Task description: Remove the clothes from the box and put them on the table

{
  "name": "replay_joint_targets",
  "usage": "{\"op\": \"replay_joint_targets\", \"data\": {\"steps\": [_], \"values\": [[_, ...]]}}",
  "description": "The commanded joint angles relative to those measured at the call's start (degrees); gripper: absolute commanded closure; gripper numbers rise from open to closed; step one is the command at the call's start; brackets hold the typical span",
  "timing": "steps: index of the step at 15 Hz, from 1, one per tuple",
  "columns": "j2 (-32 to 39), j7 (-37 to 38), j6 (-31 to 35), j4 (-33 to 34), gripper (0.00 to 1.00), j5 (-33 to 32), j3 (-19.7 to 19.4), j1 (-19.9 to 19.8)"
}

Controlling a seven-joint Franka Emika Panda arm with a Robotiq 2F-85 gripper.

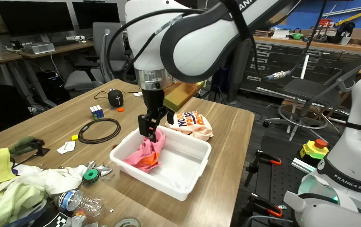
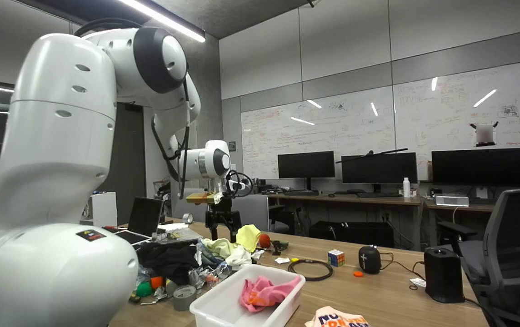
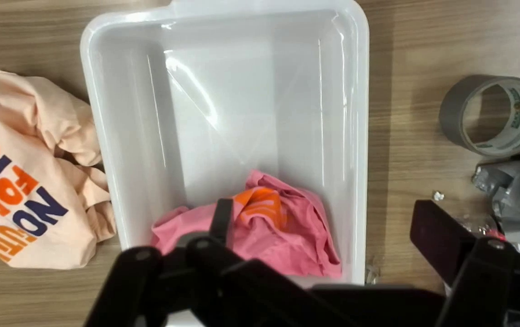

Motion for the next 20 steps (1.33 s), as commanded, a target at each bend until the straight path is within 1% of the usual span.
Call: {"op": "replay_joint_targets", "data": {"steps": [1,6,12,15,18,20], "values": [[4.0,1.4,-0.6,1.8,0.0,-2.4,-1.5,2.0],[8.1,2.6,0.8,2.0,0.0,-3.5,-3.3,3.4],[12.7,5.6,7.1,3.8,0.0,-5.8,-6.4,5.3],[15.2,9.2,11.0,5.9,0.0,-9.0,-8.7,7.1],[17.8,14.5,12.8,8.3,0.0,-13.7,-11.7,9.4],[19.6,18.4,12.6,9.8,0.0,-16.9,-13.6,11.0]]}}
